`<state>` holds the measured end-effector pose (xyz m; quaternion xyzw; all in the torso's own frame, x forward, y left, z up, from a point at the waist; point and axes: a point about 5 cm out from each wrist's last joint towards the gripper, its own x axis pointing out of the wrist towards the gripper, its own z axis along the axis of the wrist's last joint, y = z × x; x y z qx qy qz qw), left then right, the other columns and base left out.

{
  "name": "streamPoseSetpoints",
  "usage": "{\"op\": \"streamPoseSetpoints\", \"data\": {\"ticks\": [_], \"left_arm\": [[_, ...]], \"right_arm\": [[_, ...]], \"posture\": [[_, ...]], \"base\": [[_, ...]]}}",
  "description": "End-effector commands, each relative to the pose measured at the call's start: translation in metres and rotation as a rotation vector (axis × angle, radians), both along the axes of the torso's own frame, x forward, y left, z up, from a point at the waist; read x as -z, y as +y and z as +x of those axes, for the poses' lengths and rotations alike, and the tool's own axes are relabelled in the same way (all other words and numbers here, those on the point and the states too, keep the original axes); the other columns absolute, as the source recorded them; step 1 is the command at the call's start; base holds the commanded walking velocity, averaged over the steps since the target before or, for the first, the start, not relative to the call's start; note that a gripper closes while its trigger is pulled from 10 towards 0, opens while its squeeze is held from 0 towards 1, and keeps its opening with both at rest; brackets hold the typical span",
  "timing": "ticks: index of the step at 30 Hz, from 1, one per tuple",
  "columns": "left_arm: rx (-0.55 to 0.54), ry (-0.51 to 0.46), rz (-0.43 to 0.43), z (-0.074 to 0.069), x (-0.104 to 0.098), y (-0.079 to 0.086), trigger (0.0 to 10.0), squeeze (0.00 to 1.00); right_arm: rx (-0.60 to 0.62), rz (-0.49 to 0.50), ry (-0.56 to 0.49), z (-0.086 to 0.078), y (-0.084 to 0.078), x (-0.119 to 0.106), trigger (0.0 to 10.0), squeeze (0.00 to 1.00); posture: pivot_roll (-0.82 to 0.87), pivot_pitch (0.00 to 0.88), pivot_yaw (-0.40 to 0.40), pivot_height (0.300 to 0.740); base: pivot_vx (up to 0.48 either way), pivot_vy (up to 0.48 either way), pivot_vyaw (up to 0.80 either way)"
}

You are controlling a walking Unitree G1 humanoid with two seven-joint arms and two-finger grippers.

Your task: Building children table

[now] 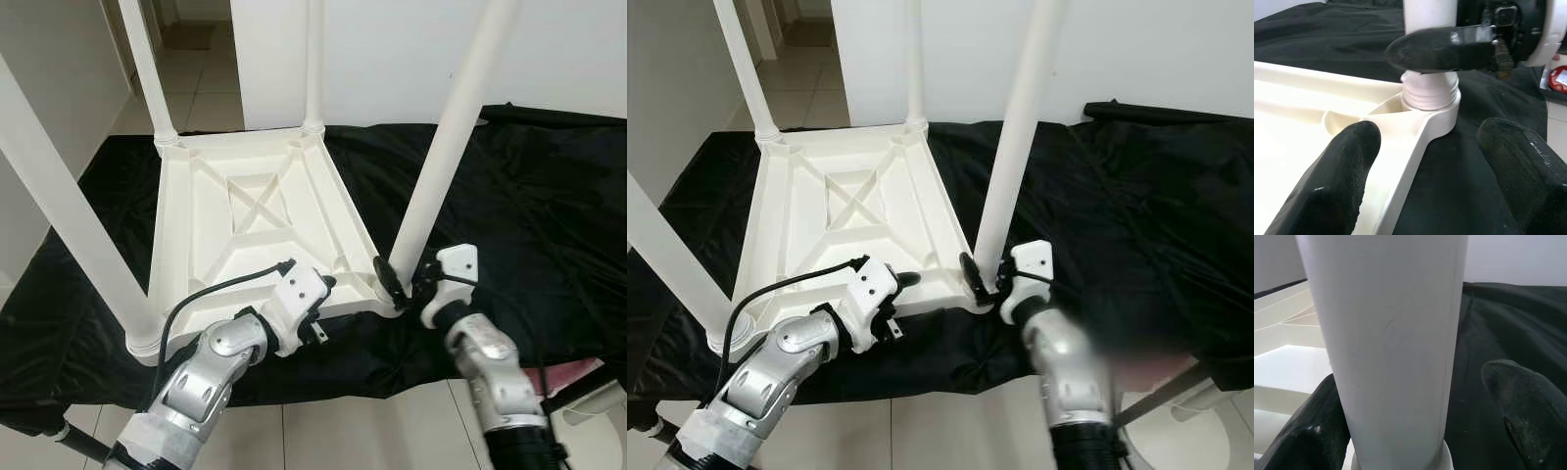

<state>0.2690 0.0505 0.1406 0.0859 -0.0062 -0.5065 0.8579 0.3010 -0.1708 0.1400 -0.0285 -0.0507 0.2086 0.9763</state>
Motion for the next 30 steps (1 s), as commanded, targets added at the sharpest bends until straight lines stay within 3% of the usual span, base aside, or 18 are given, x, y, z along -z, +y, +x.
{"op": "streamPoseSetpoints", "data": {"ticks": [1,5,9,12,13,14,17,18,24,25,30], "left_arm": [[0.012,0.007,0.008,-0.001,0.001,-0.001,10.0,0.0],[0.014,0.009,0.006,-0.001,0.001,-0.002,10.0,0.0],[0.025,0.016,0.011,-0.004,0.002,-0.003,10.0,0.0],[0.027,0.018,0.012,-0.004,0.002,-0.003,10.0,0.0],[0.027,0.02,0.011,-0.005,0.002,-0.003,10.0,0.0],[0.026,0.021,0.012,-0.005,0.002,-0.003,10.0,0.0],[0.025,0.021,0.012,-0.005,0.002,-0.003,10.0,0.0],[0.022,0.021,0.013,-0.005,0.002,-0.002,10.0,0.0],[0.004,0.013,0.017,-0.005,0.001,-0.001,10.0,0.0],[-0.008,0.017,0.011,-0.005,0.001,0.001,10.0,0.0],[-0.017,0.03,0.001,-0.006,0.003,0.002,10.0,0.0]], "right_arm": [[-0.047,-0.024,0.013,0.003,0.001,0.003,10.0,0.0],[-0.073,-0.045,0.02,0.008,0.001,0.002,10.0,0.0],[-0.2,-0.151,0.018,0.021,0.006,-0.002,10.0,0.0],[-0.234,-0.16,0.027,0.024,0.008,-0.003,10.0,0.0],[-0.275,-0.176,0.031,0.028,0.009,-0.004,9.5,0.0],[-0.308,-0.191,0.034,0.031,0.01,-0.005,3.4,0.0],[-0.328,-0.203,0.034,0.033,0.01,-0.006,3.4,0.0],[-0.338,-0.215,0.037,0.034,0.009,-0.005,0.0,0.0],[-0.335,-0.216,0.087,0.035,0.003,0.003,0.0,0.0],[-0.327,-0.208,0.102,0.035,0.001,0.006,10.0,0.0],[-0.313,-0.186,0.112,0.034,0.002,0.01,10.0,0.0]], "posture": [[-0.03,0.006,0.016,0.74],[-0.02,0.006,0.015,0.74],[-0.02,0.006,0.012,0.74],[-0.01,0.005,0.011,0.74],[-0.01,0.005,0.011,0.74],[0.0,0.004,0.006,0.74],[0.0,0.004,0.006,0.74],[0.0,0.004,0.006,0.74],[0.02,0.017,-0.013,0.74],[0.01,0.024,-0.014,0.74],[0.02,0.027,-0.019,0.74]], "base": [[0.0,0.0,0.0],[0.0,0.0,0.0],[0.0,0.0,0.0],[0.0,0.0,0.0],[0.0,0.0,0.0],[0.0,0.0,0.0],[0.0,0.0,0.0],[0.0,0.0,0.0],[0.0,0.0,0.0],[0.0,0.0,0.0],[0.0,0.0,0.0]]}}
